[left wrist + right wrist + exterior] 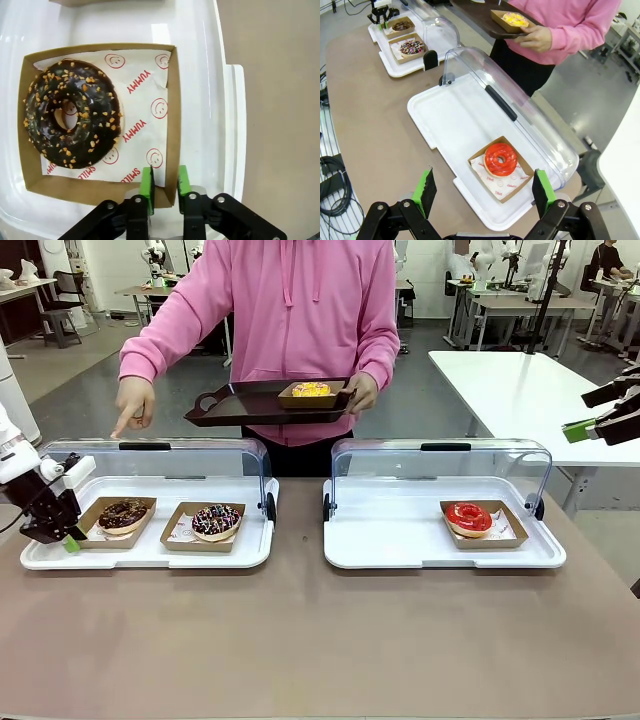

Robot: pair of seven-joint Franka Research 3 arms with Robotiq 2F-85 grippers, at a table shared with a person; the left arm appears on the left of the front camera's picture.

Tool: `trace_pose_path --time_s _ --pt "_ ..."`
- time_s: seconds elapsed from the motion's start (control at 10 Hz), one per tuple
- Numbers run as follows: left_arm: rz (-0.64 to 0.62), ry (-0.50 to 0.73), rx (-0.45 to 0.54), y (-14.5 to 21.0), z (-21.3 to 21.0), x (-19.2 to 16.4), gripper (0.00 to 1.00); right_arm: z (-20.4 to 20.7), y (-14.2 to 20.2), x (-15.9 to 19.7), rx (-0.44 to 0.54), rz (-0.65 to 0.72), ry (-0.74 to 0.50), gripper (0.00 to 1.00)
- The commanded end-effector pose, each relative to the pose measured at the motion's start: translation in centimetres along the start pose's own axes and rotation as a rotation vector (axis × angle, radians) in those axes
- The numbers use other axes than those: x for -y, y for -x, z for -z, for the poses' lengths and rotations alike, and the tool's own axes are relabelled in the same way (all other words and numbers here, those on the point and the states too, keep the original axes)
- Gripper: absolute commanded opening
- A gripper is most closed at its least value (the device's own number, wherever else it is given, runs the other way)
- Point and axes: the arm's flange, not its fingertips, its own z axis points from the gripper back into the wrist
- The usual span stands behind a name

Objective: Provide the desired donut to the person.
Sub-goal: Pick up and lift the Paper togo box containing the Donut pointed at by the person.

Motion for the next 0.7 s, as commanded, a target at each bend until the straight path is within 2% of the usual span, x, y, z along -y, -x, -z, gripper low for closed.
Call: trace_pose_path --time_s 0.0,0.2,0.6 --pt "0.004 -0.001 -0.014 -0.5 -0.5 0.4 0.0 0.1 0.1 0.0 -0.007 0.001 0.002 1.0" --pt "0.032 -0.015 -0.04 -1.1 -1.1 1.2 0.0 0.1 0.1 0.0 -0.007 0.001 0.002 1.0" --pt "0.109 -0.04 -0.061 -3.4 -3.7 5.9 0.0 0.1 0.1 0.0 -0.007 0.001 0.002 1.0"
